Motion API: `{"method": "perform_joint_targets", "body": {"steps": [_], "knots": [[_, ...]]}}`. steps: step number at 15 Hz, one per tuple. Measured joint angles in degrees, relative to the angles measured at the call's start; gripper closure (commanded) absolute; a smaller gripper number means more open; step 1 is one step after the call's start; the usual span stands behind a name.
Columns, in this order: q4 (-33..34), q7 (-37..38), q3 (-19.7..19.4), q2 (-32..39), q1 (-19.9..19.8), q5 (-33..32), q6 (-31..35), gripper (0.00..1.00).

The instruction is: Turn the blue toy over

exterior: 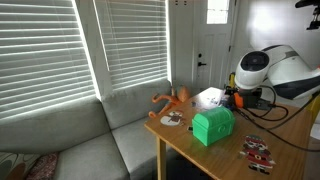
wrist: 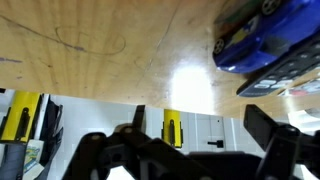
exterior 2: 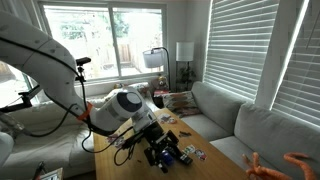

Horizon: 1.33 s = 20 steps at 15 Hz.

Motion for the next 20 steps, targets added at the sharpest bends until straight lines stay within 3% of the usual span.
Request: {"method": "perform_joint_targets", "body": {"steps": [4, 9, 14, 20], "knots": [[-1.59, -0.73, -1.89, -4.27, -1.97, 0.0, 3.59, 0.0], [-3.0, -9.46, -5.75, -8.78, -4.91, 0.44, 15.94, 0.0], [-4.23, -28.18, -9.46, -10.82, -6.11, 7.06, 25.19, 0.0], [-5.91, -52.86, -11.99, -11.14, -3.72, 22.18, 27.53, 0.0]]}}
